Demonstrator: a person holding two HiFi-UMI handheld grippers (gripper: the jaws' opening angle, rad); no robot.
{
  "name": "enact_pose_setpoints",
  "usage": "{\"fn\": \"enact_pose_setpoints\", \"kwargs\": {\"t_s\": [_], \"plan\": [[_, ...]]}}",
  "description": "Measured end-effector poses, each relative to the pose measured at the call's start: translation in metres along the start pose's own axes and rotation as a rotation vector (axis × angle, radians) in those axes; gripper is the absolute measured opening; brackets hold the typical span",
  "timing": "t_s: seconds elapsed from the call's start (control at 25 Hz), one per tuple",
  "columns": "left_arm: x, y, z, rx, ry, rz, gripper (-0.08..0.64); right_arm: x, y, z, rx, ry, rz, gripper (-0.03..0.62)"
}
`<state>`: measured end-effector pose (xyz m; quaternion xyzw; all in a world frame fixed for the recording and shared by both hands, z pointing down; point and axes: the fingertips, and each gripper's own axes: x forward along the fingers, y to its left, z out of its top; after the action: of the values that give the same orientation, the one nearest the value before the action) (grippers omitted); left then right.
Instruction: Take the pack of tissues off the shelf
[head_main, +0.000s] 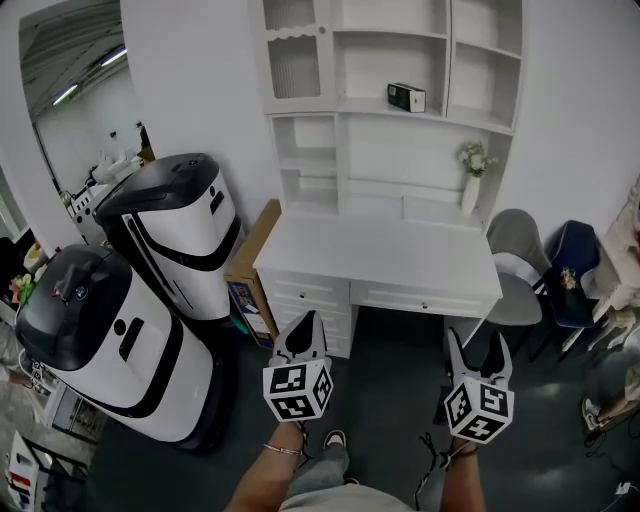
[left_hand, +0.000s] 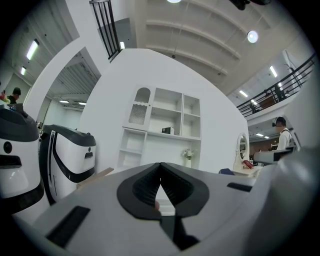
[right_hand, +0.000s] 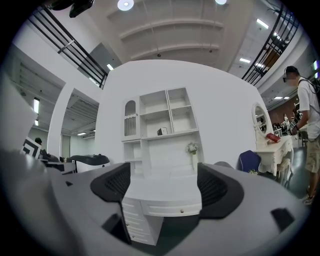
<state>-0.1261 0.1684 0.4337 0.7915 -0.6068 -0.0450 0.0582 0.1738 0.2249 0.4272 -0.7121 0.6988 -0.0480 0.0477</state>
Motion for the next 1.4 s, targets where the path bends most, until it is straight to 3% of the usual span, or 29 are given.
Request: {"fn": "enact_pose_setpoints", "kwargs": {"t_s": [0.88, 1.4], "plan": [[0.207, 0.052, 0.042, -0.002, -0.048, -0.067, 0.017, 0.207, 0.009, 0.036, 0.008, -0.051, -0.033, 0.393], [0.294, 0.090, 0.036, -0.015, -0.020, -0.083, 0.017, 0.298, 0.015, 0.034, 0.024, -0.042, -0.050, 0.396]]}}
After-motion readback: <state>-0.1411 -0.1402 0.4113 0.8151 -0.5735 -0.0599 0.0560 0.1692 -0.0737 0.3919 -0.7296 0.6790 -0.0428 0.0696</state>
